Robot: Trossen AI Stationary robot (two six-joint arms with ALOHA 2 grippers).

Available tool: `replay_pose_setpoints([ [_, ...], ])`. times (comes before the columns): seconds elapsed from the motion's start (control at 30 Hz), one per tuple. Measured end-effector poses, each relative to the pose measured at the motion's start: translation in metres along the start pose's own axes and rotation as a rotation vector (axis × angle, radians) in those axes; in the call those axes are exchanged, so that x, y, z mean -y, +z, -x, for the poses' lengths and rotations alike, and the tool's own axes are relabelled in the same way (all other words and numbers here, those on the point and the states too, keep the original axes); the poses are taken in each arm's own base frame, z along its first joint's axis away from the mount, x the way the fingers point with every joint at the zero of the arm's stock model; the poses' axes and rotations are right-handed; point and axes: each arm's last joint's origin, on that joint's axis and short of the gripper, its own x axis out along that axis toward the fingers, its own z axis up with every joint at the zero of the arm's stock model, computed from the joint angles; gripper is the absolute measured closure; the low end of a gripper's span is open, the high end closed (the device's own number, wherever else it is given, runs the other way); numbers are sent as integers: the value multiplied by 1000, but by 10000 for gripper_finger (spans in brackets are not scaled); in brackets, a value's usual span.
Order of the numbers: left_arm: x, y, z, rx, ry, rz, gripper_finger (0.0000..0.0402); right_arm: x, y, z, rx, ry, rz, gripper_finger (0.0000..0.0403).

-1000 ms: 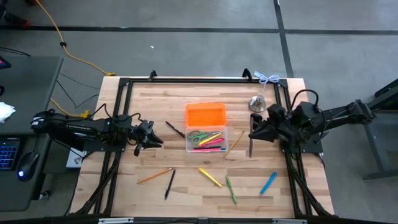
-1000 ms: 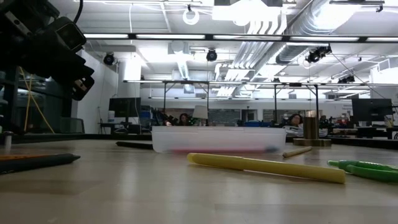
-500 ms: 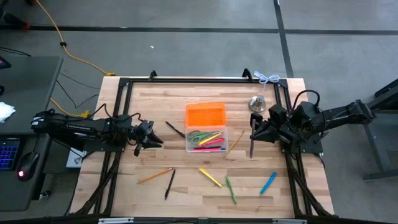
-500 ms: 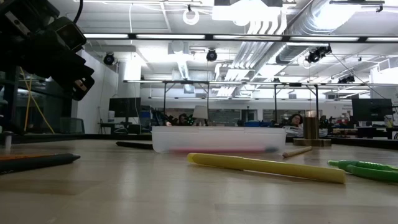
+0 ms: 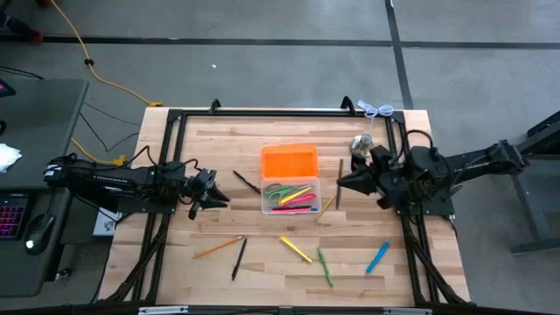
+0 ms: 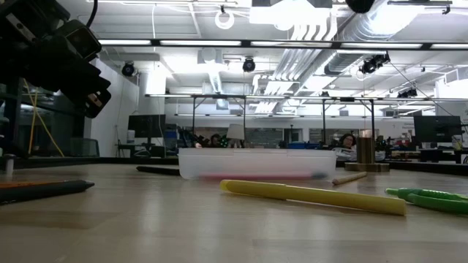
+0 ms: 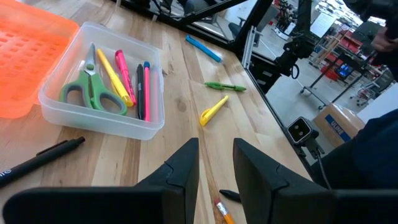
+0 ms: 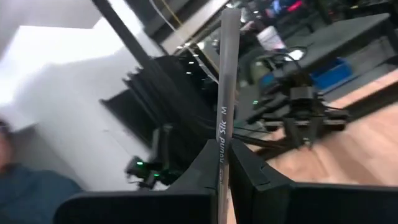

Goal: Pick & place school supplies into a supply box
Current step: Put the gray pen into the container

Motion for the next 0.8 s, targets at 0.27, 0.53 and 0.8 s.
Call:
replay_pose_setpoints([
  [0.27, 0, 0, 0, 1, 0, 0, 273, 14, -15, -19, -55, -97, 83, 403],
  [0.53, 0, 0, 0, 1, 0, 4, 273, 17, -14, -59, -206, -204, 247, 403],
  [0.8, 0, 0, 0, 0, 0, 40, 273, 7, 9, -108, -453, -442, 479, 403],
])
